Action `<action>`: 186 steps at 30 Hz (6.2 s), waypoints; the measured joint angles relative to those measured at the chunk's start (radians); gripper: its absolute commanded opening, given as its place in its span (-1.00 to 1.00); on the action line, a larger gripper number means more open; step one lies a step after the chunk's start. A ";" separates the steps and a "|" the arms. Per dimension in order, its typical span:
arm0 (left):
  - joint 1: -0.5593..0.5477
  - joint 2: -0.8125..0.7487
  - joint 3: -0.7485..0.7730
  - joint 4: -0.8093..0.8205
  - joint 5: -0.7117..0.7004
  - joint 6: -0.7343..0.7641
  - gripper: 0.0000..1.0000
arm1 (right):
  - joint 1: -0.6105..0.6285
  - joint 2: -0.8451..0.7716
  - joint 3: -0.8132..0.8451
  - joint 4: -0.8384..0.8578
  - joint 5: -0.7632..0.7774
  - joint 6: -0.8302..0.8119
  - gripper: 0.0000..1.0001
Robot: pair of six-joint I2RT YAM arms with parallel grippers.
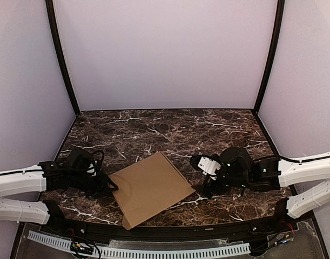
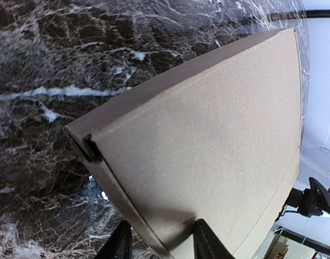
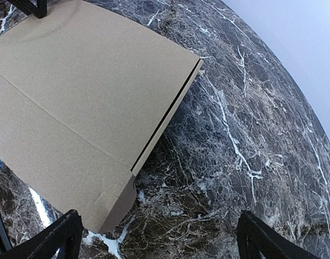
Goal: Fold the paper box
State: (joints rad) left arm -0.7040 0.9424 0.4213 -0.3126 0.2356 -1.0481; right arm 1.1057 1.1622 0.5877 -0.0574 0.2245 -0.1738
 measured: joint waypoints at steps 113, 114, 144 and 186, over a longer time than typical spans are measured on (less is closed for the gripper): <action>0.000 0.097 -0.013 0.221 0.056 0.243 -0.99 | -0.287 0.267 -0.157 0.555 -0.608 0.647 0.97; 0.000 0.092 -0.021 0.231 0.055 0.241 -0.99 | -0.287 0.274 -0.161 0.569 -0.614 0.660 0.97; 0.006 0.001 -0.204 0.480 0.035 0.134 -0.99 | -0.213 0.438 -0.269 0.893 -0.557 1.073 0.97; 0.009 -0.119 -0.058 0.158 -0.026 0.238 0.97 | -0.238 0.374 -0.327 1.186 -0.645 1.240 -0.21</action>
State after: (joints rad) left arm -0.6952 0.8230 0.3637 -0.1551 0.2096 -0.8097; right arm 0.8677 1.5360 0.2611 1.1290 -0.4206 1.0664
